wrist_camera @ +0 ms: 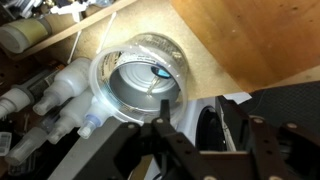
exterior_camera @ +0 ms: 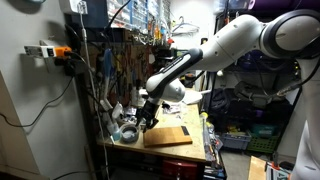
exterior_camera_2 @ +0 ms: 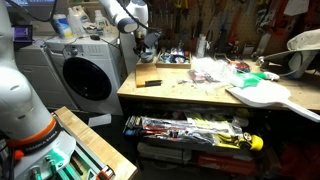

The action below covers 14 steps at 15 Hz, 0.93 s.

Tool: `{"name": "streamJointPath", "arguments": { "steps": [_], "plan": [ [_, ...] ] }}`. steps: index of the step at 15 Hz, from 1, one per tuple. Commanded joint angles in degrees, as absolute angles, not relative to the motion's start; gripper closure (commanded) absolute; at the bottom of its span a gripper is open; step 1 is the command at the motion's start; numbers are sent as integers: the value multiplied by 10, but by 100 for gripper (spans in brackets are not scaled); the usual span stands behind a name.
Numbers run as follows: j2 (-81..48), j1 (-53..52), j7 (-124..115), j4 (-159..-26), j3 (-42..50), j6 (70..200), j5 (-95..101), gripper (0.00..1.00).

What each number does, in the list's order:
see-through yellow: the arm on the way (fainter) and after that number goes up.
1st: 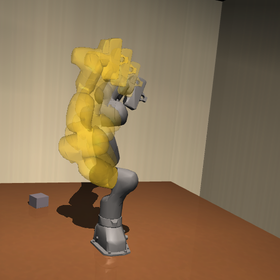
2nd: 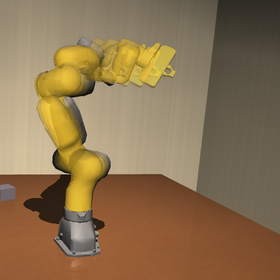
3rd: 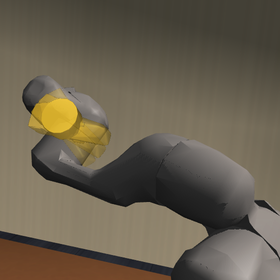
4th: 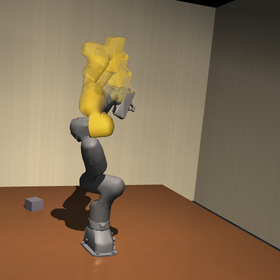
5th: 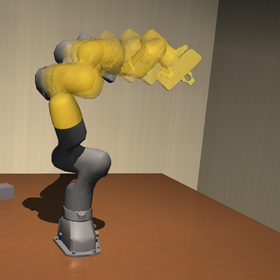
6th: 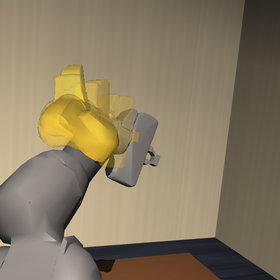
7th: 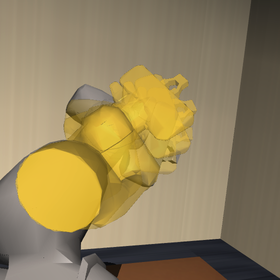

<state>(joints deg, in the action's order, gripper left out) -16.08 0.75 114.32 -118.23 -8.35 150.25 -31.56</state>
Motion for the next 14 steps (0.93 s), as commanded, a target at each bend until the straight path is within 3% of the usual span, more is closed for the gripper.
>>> {"name": "streamJointPath", "arguments": {
  "steps": [1,3,14],
  "plan": [
    [-60,43,1077,-1250,-70,1392,-315,9],
    [-17,53,1048,-1277,-49,1346,-334,0],
    [238,47,706,-1376,38,1354,-289,0]
  ]
}}
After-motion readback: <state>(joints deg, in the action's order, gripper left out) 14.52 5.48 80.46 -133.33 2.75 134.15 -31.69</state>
